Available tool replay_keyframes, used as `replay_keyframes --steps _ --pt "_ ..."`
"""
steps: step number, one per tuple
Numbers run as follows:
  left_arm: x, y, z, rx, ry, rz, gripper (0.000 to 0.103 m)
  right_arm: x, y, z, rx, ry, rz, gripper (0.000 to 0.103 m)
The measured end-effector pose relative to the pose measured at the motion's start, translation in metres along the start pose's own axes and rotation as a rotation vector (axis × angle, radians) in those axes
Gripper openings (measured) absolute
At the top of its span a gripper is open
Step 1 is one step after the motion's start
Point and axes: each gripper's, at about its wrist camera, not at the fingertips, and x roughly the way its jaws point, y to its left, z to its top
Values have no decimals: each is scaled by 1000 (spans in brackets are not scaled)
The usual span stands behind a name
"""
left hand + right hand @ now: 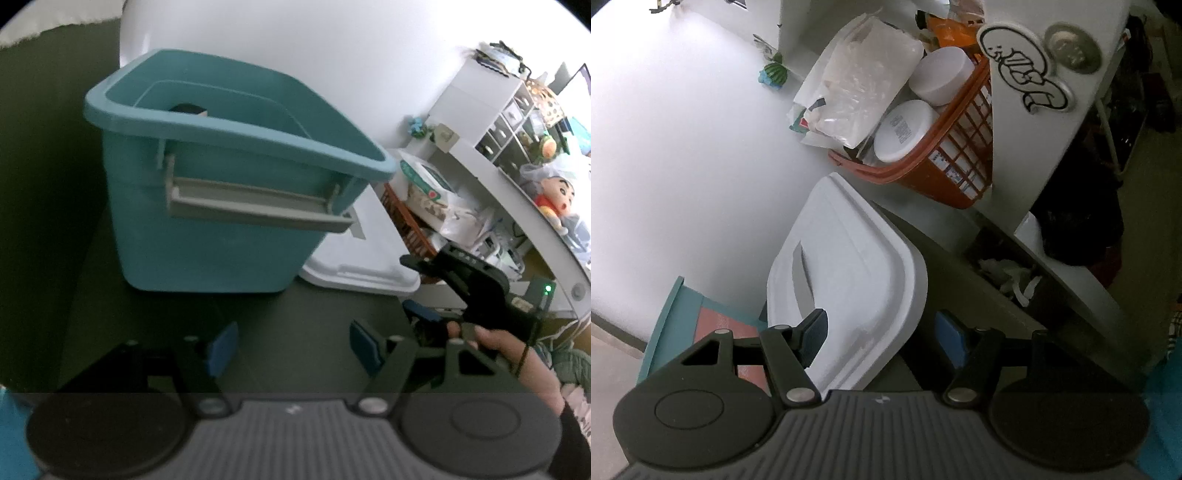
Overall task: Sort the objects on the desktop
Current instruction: 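Move the open right gripper down onto the white lidded box's edge, then close the right gripper on the white box's lid edge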
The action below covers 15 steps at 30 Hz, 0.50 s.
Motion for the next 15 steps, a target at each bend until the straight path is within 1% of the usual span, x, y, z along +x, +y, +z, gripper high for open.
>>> replay_keyframes --steps 1,3,4,5,9,15 --pt "0 0 0 -1 0 0 70 0 -1 0 6 -4 3 68" --pt "-1 1 0 -4 -2 -1 70 0 -2 0 16 -6 7 58" --pt "-2 1 1 -4 -5 0 70 1 -3 0 22 -2 4 55" --pt "-3 1 2 -3 -7 1 70 2 -4 0 28 1 1 46" --pt "-5 1 3 -4 -10 2 70 1 -6 1 56 5 15 42" --pt "-7 -6 1 17 -6 -1 70 -3 -7 0 64 8 7 41"
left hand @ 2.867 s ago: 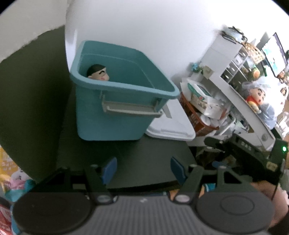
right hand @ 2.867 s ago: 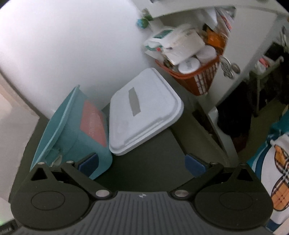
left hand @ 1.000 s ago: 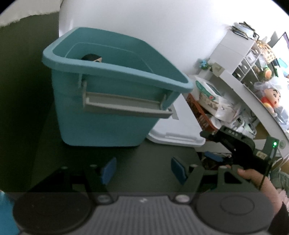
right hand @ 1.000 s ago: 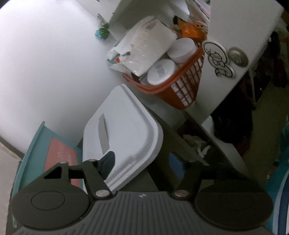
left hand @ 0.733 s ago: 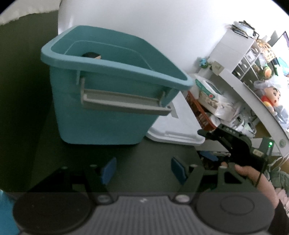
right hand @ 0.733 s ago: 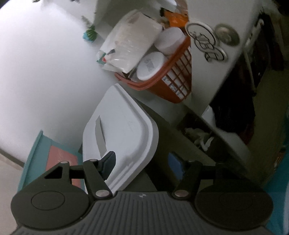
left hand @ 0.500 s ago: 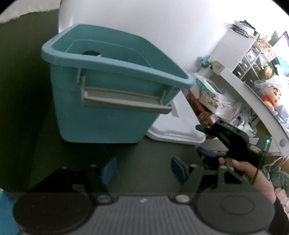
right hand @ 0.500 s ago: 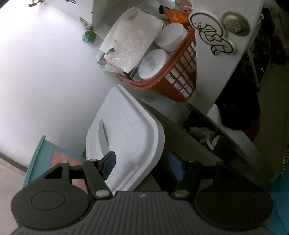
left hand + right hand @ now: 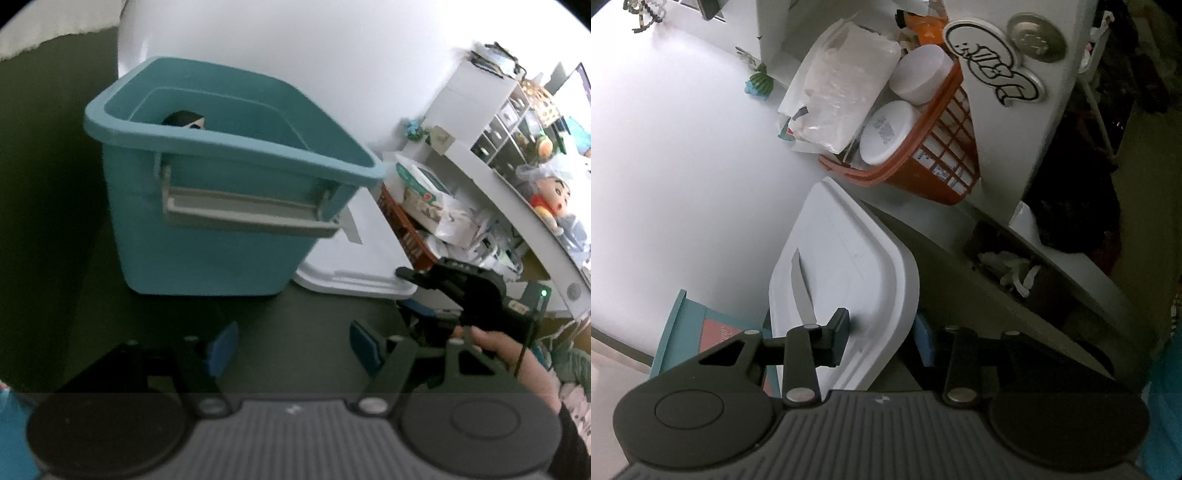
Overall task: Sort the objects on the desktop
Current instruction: 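Close the right gripper on the white box's lid edge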
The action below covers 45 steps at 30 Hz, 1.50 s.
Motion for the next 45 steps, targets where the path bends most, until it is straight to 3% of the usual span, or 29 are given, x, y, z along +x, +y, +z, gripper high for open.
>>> replay_keyframes --steps 36,40,45 --pt "-63 -28 -11 71 -6 -48 70 -97 -14 -25 -9 60 -116 43" --pt "-67 -22 -10 63 -17 -50 70 -97 -14 -27 -10 74 -130 53" --pt "-64 -13 -11 42 -20 -54 70 -96 -14 -28 0 62 -118 74"
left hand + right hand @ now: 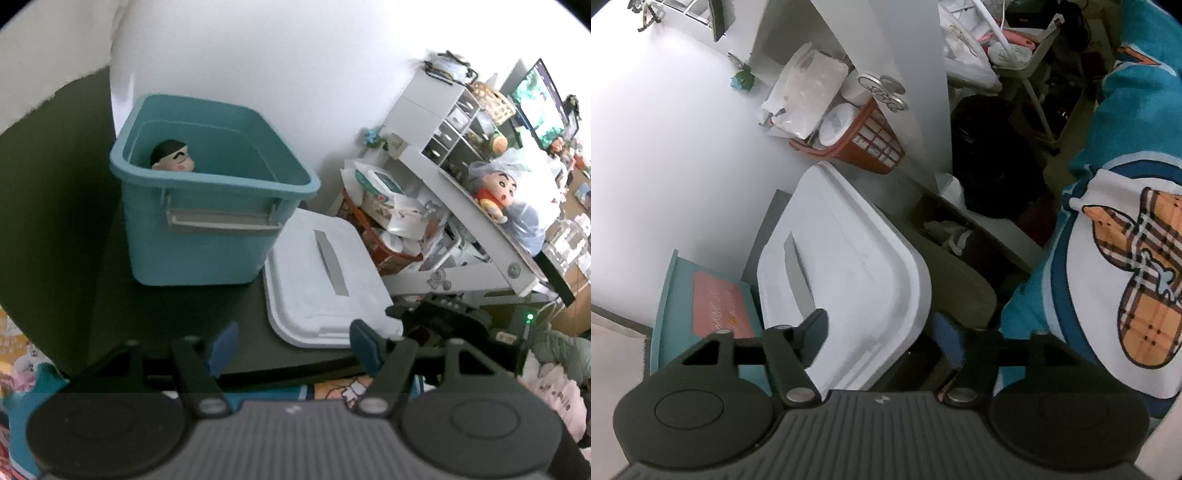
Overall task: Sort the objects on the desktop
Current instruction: 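Close the right gripper on the white box's lid edge, then tilt the white lidded box up on its side with the right gripper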
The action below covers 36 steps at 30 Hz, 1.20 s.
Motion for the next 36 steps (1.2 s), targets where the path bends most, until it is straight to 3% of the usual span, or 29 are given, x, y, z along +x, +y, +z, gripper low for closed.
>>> replay_keyframes --steps 6,16,23,27,36 --pt "9 12 -2 -32 6 2 70 5 1 0 0 -1 -1 81" --pt "21 16 -15 -9 28 21 70 9 -5 1 41 -11 -19 82" --pt "53 19 -28 -1 98 19 71 16 -4 0 87 -22 -17 82" --pt "62 19 -23 7 90 13 71 27 -8 2 104 -29 -24 82" --pt "67 32 -17 -20 79 33 71 49 -4 4 79 -40 41 82"
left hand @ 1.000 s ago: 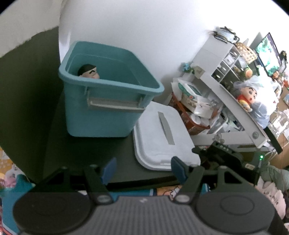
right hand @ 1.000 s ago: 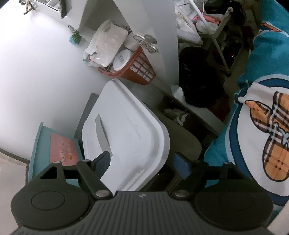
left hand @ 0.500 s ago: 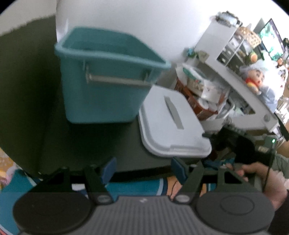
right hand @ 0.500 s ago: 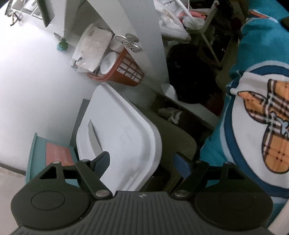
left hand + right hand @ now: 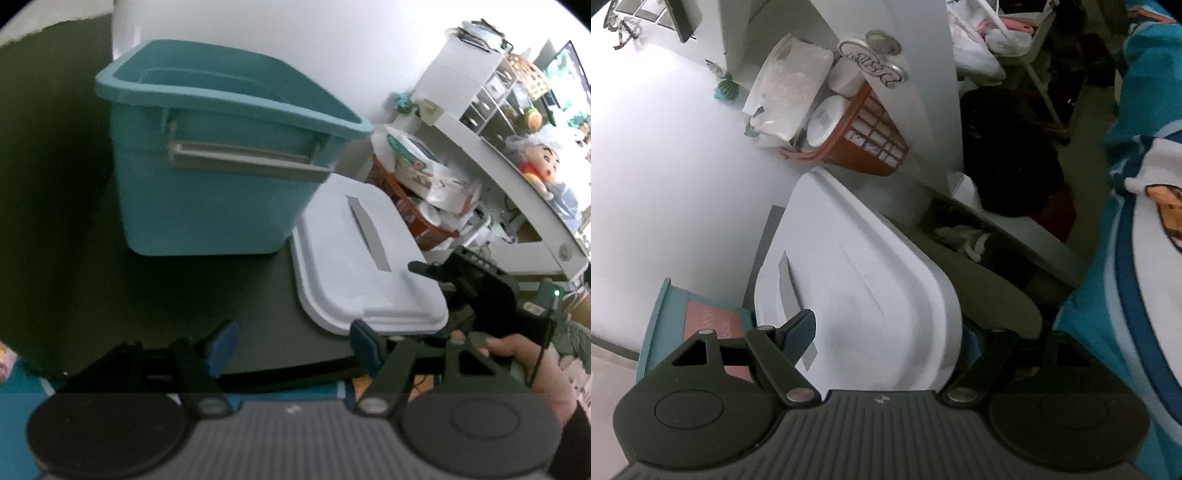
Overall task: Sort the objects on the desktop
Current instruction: 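Tilt the white lidded box up on its side with the right gripper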
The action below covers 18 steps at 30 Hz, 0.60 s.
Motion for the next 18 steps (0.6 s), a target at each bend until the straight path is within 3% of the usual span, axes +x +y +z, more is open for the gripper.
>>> replay_keyframes --steps 8,12,16,18 --pt "-2 7 0 -23 -4 -5 71 10 -7 -1 40 -22 71 82" --pt "-5 10 1 -31 -10 -9 70 11 -9 2 50 -5 75 63" --pt "-7 13 2 -40 -16 -10 71 7 -7 2 45 7 82 58" --pt "-10 13 2 -39 -21 -15 71 4 -7 3 49 14 87 48"
